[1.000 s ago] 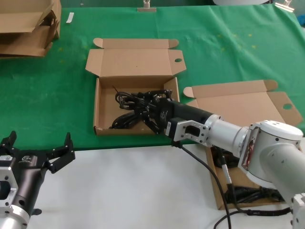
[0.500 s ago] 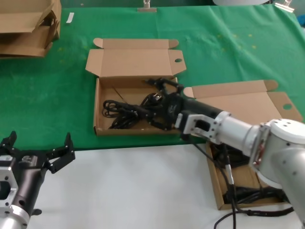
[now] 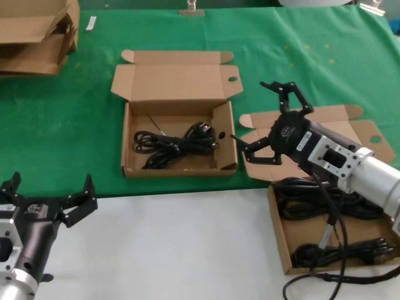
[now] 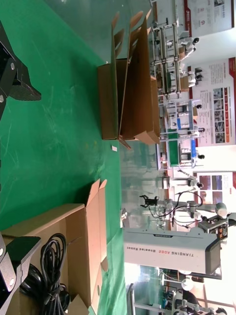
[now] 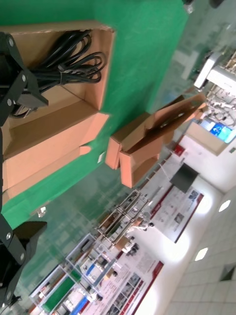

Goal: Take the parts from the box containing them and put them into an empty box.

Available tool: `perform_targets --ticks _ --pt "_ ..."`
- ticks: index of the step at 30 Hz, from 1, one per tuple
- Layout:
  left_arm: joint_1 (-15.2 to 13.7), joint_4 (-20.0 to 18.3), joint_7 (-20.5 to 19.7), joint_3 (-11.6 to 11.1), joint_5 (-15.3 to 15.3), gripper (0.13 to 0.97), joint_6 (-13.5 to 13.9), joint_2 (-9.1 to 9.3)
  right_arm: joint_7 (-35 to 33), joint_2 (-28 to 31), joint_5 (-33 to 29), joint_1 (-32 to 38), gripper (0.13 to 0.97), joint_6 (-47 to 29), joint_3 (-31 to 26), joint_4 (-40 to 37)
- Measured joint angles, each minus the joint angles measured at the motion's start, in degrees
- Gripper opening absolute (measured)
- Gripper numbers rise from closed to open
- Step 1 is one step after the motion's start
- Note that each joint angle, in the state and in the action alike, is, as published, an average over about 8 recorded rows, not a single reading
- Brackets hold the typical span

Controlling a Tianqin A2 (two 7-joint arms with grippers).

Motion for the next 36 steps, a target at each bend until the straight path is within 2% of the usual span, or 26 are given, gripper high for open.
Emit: perform_targets --ticks 7,16,36 --pt "0.0 0.0 0.0 0.0 0.0 0.966 0.0 0.00 2.5 -0.1 0.0 -2.4 0.842 2.1 0.5 2.0" --pt "0.0 0.0 0.0 0.0 0.0 0.966 0.0 0.00 7.9 0.0 0.1 -7.2 0.937 6.5 1.3 6.1" --pt "0.0 0.0 0.0 0.0 0.0 0.966 0.0 0.00 20.6 0.4 0.2 -18.5 0.966 16.9 3.0 16.1"
